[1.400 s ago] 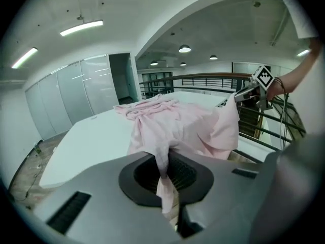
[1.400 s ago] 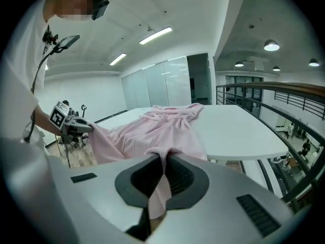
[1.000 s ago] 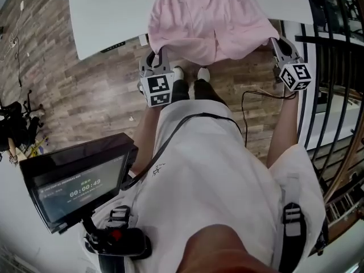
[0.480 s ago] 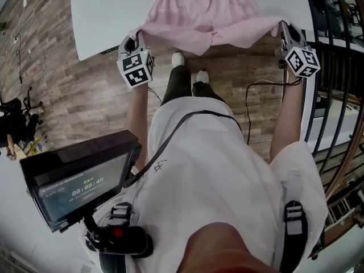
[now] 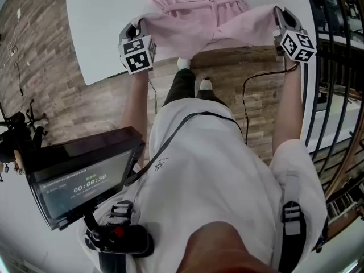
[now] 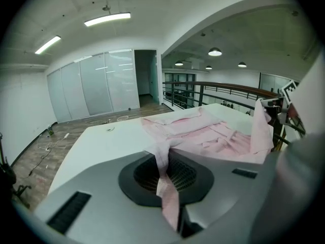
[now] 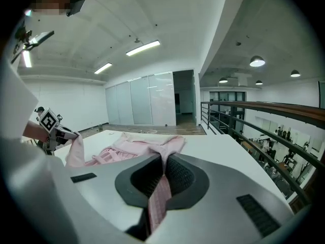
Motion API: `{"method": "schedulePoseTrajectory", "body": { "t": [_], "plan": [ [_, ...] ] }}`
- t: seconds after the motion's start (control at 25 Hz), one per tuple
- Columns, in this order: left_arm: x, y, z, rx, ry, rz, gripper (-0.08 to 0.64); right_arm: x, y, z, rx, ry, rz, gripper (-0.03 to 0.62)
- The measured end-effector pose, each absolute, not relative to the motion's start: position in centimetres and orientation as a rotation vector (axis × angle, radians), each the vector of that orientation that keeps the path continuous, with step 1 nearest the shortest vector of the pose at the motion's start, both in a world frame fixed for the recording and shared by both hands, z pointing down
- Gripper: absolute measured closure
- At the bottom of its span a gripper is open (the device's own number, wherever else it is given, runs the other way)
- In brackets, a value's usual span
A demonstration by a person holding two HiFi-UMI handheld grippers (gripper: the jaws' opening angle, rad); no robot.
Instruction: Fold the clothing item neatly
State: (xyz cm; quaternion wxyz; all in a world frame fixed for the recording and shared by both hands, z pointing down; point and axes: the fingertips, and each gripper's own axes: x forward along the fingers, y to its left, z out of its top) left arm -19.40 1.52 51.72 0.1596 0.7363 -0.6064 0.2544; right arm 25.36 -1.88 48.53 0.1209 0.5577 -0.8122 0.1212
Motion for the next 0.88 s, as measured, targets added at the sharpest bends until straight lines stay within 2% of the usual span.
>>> {"method": "schedulePoseTrajectory", "body": {
  "t": [0.28,0.44,0.64,0.88],
  "plan": [
    [-19.1,-8.5,60.3,2.128,-1.511,0.991,0.541,19.0,-12.2,56.6,1.418,-2.213,0.431,0.581],
    [-17.8,-8.4,62.2,2.167,-1.385,1.04,0.427,17.0,-12.1,59.2,1.316,-2.154,0.436,0.576],
    [-18.0,-10.3,65.6,2.141,-1.28,1.074,0.364,15.8,-14.6,63.6,1.283,-2.103,0.549,0.457],
    [-18.7,-10.4,64.3,2.152,-1.216,0.987,0.306,15.9,-15.2,62.5,1.296,-2.09,0.579,0.385]
  ]
}}
